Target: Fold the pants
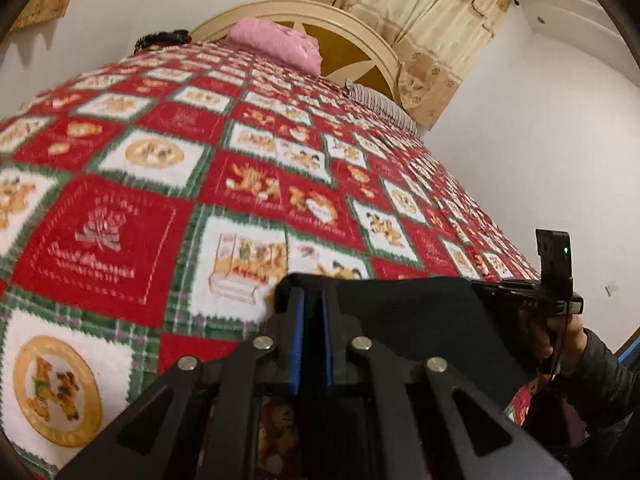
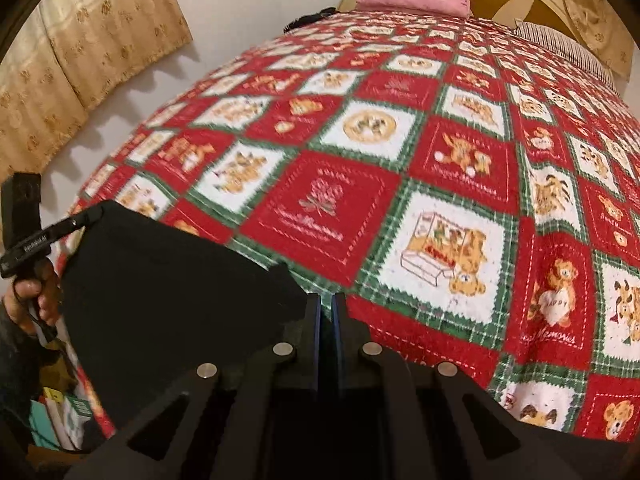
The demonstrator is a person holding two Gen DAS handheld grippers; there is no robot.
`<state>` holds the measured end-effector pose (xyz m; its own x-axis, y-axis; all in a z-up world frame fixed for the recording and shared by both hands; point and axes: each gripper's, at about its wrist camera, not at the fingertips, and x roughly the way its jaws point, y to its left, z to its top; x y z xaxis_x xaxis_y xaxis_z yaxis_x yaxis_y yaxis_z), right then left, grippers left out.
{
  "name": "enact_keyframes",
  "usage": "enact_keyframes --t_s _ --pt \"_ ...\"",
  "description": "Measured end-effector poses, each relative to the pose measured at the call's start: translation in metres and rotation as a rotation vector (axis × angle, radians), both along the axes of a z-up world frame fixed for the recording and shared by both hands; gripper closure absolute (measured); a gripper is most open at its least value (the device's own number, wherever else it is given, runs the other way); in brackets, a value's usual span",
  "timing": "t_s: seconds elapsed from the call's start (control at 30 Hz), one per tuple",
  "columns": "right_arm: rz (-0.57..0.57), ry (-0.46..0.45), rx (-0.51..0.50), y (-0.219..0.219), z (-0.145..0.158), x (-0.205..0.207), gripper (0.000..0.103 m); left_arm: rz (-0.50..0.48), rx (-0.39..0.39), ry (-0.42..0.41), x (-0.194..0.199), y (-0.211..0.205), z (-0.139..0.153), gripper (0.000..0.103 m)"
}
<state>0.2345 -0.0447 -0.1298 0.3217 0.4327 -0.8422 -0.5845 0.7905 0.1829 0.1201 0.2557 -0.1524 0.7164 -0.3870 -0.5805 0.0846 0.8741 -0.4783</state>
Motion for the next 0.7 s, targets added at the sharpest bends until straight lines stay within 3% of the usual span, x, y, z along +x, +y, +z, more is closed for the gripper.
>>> enact_keyframes --t_s 0.07,0.2,0.43,0.5,0.53,0.6,0.7 --pt "-0.006 0.004 0.018 -0.003 0.000 0.001 0.098 0.002 0.010 0.000 -0.003 0.000 0.000 0.094" --pt "-0.034 0.015 -0.004 -0.006 -0.002 0.007 0.098 0.024 -0.052 0.012 0.001 0.006 0.003 0.094" --pt "-0.045 0.007 -0.011 -0.009 -0.003 0.008 0.098 0.090 0.000 0.037 0.004 0.009 0.001 0.088" --pt "-0.039 -0.032 -0.049 -0.011 0.003 -0.001 0.097 0.130 0.060 0.034 -0.004 0.014 0.005 0.084" --pt "-0.042 -0.066 -0.074 -0.012 0.007 -0.007 0.094 0.140 0.076 0.037 -0.007 0.016 0.005 0.082" --pt "-0.035 -0.106 -0.096 -0.015 0.014 -0.018 0.068 0.174 0.099 0.042 -0.016 0.020 0.008 0.071" --pt "0.006 -0.123 -0.062 -0.020 0.024 -0.039 0.067 0.173 0.111 0.010 -0.030 0.014 0.017 0.066"
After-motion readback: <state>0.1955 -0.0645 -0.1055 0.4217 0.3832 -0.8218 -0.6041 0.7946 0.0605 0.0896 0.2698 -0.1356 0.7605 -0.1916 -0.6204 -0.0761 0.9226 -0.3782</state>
